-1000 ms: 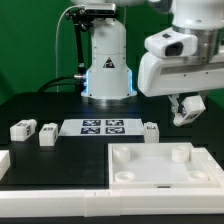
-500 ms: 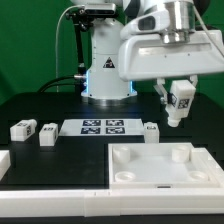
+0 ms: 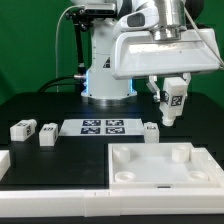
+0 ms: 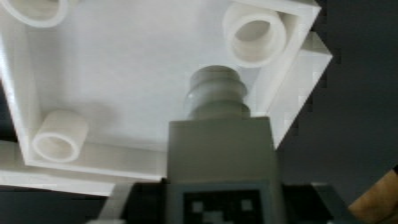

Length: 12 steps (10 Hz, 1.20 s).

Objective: Assemble one leg

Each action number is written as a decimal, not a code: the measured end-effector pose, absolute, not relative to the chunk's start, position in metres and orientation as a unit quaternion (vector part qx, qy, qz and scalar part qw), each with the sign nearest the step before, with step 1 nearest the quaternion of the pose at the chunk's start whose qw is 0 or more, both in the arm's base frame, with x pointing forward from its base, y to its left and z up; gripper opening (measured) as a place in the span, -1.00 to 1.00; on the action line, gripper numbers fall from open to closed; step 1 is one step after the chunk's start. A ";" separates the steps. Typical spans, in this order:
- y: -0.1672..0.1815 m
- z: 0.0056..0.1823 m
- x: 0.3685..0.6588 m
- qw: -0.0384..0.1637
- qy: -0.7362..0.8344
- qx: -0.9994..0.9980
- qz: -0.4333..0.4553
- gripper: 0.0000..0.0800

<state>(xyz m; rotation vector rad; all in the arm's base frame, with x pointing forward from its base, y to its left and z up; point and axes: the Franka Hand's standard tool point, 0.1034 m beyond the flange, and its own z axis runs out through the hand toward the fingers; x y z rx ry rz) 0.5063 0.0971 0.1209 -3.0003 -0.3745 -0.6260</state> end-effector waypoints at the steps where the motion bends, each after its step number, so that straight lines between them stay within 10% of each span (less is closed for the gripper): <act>1: 0.100 0.122 0.520 0.027 -0.132 -0.969 -0.206 -0.28; 12: 0.129 0.108 0.594 0.034 -0.178 -0.953 -0.243 -0.28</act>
Offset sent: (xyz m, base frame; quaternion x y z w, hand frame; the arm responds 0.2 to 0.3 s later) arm 0.0489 0.0247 -0.0243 0.0213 0.0129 -0.0364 0.9990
